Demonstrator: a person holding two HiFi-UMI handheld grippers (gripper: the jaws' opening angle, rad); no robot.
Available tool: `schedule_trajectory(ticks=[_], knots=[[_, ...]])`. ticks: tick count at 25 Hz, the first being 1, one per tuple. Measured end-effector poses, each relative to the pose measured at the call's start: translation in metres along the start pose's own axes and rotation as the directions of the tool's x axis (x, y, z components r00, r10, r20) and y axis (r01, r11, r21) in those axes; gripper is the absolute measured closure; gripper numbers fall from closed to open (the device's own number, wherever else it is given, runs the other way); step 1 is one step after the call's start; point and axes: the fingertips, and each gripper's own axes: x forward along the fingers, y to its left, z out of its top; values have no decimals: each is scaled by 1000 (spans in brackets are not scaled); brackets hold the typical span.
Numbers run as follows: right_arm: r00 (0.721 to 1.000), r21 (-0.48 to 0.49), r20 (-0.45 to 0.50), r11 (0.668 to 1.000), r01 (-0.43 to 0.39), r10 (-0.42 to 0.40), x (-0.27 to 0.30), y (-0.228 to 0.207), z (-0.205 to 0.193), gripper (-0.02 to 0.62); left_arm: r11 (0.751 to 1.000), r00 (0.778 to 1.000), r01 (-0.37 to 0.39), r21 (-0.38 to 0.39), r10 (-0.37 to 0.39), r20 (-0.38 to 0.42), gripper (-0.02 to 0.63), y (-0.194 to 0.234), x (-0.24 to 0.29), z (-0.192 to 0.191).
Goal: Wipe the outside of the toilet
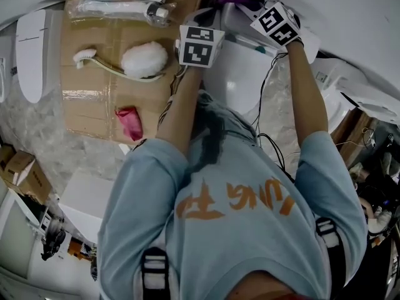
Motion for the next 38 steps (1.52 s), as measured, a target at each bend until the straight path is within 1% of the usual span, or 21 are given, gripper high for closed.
schedule_trajectory(ticks=[3,5,7,14,19,21,24,26,31,35,38], knots=[[997,-94,-73,995,-42,35,10,5,-19,500,1000,1000,7,5,-7,-14,581,-3,6,-4],[995,-141,-97,989,-53,39,12,7,-27,500,1000,1000,9,8,-9,-25,581,-5,8,-6],[994,-164,-105,985,-54,37,11,6,-34,502,1000,999,15,14,-15,-33,581,-9,12,-7],[994,-78,-83,994,-70,64,-8,2,-60,508,999,998,43,33,-42,-41,581,-23,22,-5],[993,-28,-88,996,-83,80,-24,-3,-79,508,996,996,71,48,-68,-59,581,-37,28,-8],[993,-1,-87,997,-82,82,-29,-6,-87,508,995,996,73,74,-68,-65,581,-41,29,-8],[994,14,-81,998,-67,68,-38,-10,-94,508,986,995,74,147,-63,-75,581,-49,31,-6],[995,8,-84,998,-57,58,-43,-10,-99,508,983,995,85,164,-73,-74,581,-54,31,-3],[996,36,-77,999,-31,34,-50,-14,-108,509,980,993,100,172,-87,-80,581,-61,31,-4],[998,79,-68,997,-9,14,-56,-20,-116,511,982,994,87,167,-74,-85,581,-57,30,-9],[997,97,-80,995,21,-13,-67,-23,-128,511,984,994,78,160,-66,-84,581,-55,29,-10]])
